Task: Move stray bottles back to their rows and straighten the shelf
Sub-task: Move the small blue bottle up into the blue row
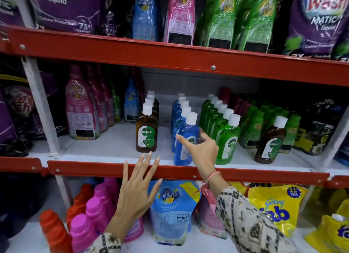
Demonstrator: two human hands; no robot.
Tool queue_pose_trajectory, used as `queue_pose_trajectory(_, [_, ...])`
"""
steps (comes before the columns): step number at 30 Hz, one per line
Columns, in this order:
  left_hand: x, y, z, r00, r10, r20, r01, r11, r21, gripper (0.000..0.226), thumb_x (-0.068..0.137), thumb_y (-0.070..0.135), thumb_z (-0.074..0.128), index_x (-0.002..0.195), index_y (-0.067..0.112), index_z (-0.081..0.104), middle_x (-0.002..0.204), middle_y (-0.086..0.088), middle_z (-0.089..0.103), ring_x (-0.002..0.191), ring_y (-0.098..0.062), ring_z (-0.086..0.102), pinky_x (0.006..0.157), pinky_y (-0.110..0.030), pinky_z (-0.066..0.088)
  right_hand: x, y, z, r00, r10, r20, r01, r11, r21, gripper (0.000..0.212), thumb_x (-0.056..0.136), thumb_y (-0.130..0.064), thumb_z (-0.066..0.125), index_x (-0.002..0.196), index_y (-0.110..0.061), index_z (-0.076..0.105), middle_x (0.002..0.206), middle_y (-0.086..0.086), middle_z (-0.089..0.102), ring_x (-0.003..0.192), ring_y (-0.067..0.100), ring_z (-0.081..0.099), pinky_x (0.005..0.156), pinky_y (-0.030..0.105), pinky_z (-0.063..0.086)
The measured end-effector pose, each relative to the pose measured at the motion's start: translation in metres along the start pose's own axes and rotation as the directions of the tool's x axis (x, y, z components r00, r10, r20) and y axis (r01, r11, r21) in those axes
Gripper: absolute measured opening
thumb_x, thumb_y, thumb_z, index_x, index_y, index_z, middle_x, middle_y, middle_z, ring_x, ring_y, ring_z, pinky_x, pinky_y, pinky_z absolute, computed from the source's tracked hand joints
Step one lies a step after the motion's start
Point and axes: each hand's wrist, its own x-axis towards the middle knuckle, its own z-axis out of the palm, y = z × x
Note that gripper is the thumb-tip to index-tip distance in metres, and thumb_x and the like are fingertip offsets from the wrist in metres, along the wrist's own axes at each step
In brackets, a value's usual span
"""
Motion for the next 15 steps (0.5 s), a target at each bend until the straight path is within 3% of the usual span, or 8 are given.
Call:
queue_pose_trajectory(8, [0.000, 0.002, -0.001, 1.000, -0.022, -0.018, 0.021, 0.998, -0.055, 0.057, 0.096, 0.049, 0.034, 0.148, 0.028, 0.034, 0.157, 0.002, 0.033, 0.148, -0.014, 0.022, 0.118, -0.059, 0.016, -0.006, 0.004, -0.005, 0.994, -0.089, 0.061, 0.092, 0.994, -0.053, 0.069, 0.067, -0.051, 0.085, 0.119, -0.011, 0.065, 0.096, -0.003, 0.063, 0.086, 0.012, 0.058, 0.063, 0.006, 0.042])
queue_pose_trajectory(11, [0.000, 0.003, -0.003, 0.999, -0.025, -0.020, 0.024, 0.999, -0.043, 0.056, 0.096, 0.050, 0.032, 0.148, 0.028, 0.034, 0.157, 0.002, 0.034, 0.147, -0.013, 0.023, 0.119, -0.057, 0.015, -0.010, 0.010, -0.012, 0.989, -0.081, 0.128, 0.089, 0.994, -0.061, 0.084, 0.069, -0.050, 0.083, 0.136, -0.010, 0.054, 0.115, -0.001, 0.064, 0.104, 0.014, 0.059, 0.082, 0.009, 0.045])
queue_pose_trajectory(13, [0.000, 0.004, -0.003, 0.999, -0.029, -0.024, 0.028, 0.999, -0.039, 0.056, 0.096, 0.051, 0.030, 0.147, 0.027, 0.036, 0.156, 0.001, 0.036, 0.146, -0.013, 0.025, 0.119, -0.056, 0.014, -0.012, 0.018, -0.021, 0.985, -0.083, 0.151, 0.092, 0.994, -0.055, 0.089, 0.071, -0.050, 0.082, 0.144, -0.012, 0.048, 0.136, 0.003, 0.061, 0.120, 0.014, 0.056, 0.099, 0.021, 0.045])
queue_pose_trajectory(15, [0.000, 0.004, -0.003, 0.999, -0.036, -0.027, 0.035, 0.999, -0.037, 0.057, 0.097, 0.051, 0.028, 0.146, 0.026, 0.038, 0.155, 0.001, 0.038, 0.146, -0.013, 0.026, 0.119, -0.056, 0.013, -0.014, 0.025, -0.036, 0.985, -0.109, 0.135, 0.115, 0.993, -0.040, 0.077, 0.074, -0.046, 0.081, 0.140, -0.018, 0.053, 0.135, -0.001, 0.061, 0.119, 0.012, 0.057, 0.101, 0.030, 0.047])
